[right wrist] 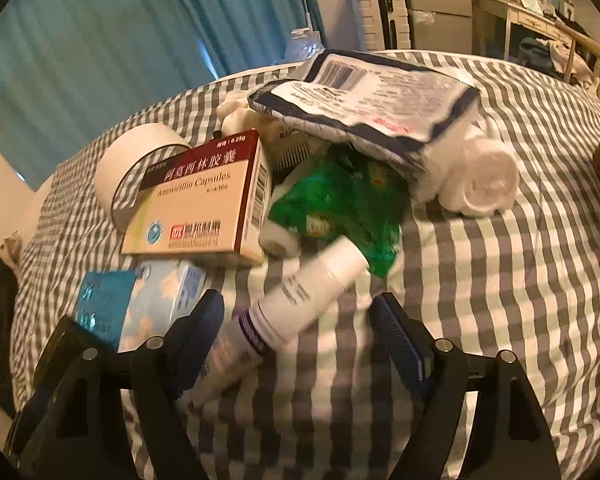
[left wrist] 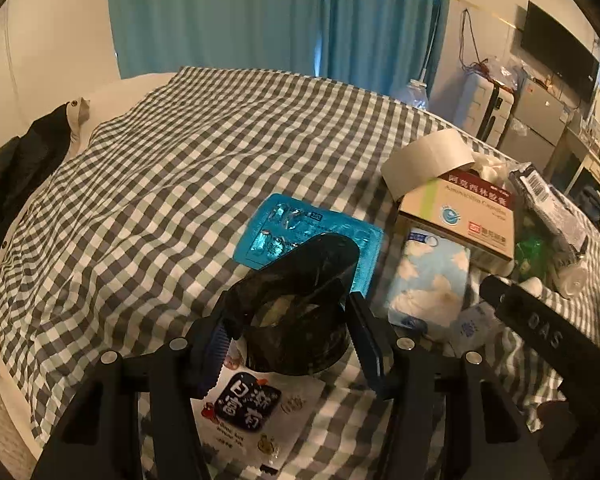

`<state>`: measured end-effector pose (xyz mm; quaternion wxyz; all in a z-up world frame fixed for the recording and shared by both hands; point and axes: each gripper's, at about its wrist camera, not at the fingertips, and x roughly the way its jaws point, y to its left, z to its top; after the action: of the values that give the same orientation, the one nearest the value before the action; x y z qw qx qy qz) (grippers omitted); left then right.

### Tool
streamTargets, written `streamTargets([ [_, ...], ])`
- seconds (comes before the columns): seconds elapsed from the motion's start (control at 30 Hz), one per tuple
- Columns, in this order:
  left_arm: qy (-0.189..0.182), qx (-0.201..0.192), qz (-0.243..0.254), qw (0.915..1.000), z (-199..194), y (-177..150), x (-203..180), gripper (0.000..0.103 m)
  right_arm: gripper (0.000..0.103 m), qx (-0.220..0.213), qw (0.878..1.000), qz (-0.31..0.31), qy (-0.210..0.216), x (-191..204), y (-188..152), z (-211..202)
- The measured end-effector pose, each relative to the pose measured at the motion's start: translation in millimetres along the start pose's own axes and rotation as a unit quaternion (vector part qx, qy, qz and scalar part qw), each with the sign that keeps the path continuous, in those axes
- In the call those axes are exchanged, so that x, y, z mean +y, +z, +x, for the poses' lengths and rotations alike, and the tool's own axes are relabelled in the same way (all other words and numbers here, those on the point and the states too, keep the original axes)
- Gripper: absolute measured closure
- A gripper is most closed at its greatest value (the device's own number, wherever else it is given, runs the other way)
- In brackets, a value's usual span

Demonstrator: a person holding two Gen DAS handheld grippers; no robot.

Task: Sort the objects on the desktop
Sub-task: 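Grasp the black sunglasses case with the left tool while the right grasps the white tube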

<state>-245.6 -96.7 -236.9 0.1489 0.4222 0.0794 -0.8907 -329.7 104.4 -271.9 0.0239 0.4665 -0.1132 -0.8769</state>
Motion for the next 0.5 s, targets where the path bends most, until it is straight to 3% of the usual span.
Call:
streamTargets([
  [0.03,0.001,0.001,0.001,1.0000,2,0,0,0.046,0.050,-0.003,1.000,-0.005,-0.020,2,1,1],
  [0.17,0.005,-0.003,0.013,0.9999,5,0,-5,0.046,0.061,-0.007,0.999,-0.021,-0.033,3,-2,-2],
  [0.27,0.006,-0.012,0.024,0.9996,2,0,-9,0.046,0.068,-0.006,1.000,-0.018,-0.011,-6,-12,-16],
  [0.3,0.004,-0.012,0.024,0.9996,1,-1,-9,0.046,0.085,-0.002,1.000,-0.012,0.001,-10,-16,-21],
  [0.5,-0.007,-0.019,0.027,0.9994,-5,-6,-13,0.046,0.087,-0.005,1.000,-0.008,0.027,-26,-32,-59],
])
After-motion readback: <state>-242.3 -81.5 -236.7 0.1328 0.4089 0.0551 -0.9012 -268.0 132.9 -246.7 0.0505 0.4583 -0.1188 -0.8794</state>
